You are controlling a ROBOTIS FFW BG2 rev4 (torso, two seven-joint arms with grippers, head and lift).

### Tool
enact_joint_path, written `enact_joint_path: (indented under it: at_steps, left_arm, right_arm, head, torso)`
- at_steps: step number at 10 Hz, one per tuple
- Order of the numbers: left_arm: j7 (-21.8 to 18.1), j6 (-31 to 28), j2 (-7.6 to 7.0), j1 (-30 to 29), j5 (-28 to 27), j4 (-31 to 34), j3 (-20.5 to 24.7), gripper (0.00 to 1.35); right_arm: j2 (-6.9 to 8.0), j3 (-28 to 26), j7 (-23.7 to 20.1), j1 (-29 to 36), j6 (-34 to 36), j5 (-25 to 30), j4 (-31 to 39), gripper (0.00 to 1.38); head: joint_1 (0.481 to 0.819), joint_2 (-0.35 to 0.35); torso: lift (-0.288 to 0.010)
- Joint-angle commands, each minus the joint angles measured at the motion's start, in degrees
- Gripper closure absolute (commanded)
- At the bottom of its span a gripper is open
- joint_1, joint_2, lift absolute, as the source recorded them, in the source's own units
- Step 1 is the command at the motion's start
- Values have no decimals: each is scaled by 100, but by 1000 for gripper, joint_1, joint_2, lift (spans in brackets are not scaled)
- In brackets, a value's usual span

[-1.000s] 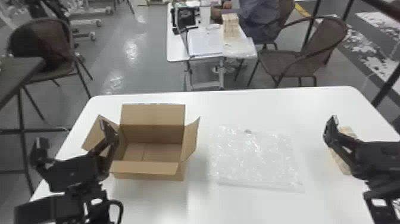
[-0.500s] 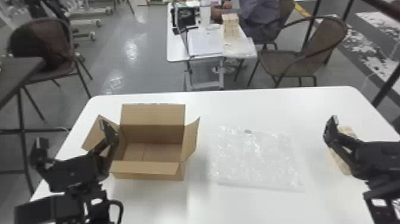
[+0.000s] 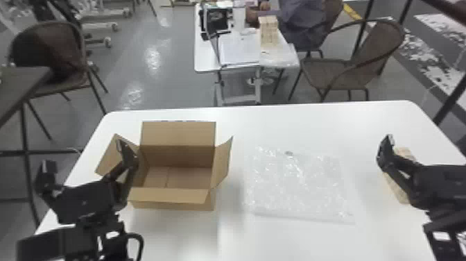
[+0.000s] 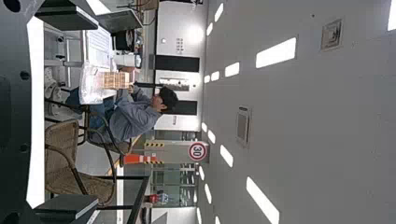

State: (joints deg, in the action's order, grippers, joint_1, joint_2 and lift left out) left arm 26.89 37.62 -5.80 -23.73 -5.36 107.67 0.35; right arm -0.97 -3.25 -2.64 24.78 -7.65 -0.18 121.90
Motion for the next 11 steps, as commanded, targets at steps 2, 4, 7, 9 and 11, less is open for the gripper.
enact_joint_path:
  at_steps: [2,4,7,9,11]
  left_arm:
    - [0,0,0,0,0,0,0,-2]
    - [0,0,0,0,0,0,0,-2]
    - [0,0,0,0,0,0,0,-2]
    - [0,0,0,0,0,0,0,-2]
    - [0,0,0,0,0,0,0,-2]
  right_arm:
    - [0,0,0,0,0,0,0,-2]
    - [0,0,0,0,0,0,0,-2]
    - [0,0,0,0,0,0,0,-2]
    - [0,0,0,0,0,0,0,-2]
    - [0,0,0,0,0,0,0,-2]
  head:
    - [678,86]
    - [678,86]
    - [678,86]
    - [678,86]
    - [678,86]
  torso:
    - [-100]
    - [-100]
    - [-100]
    - [-100]
    - [-100]
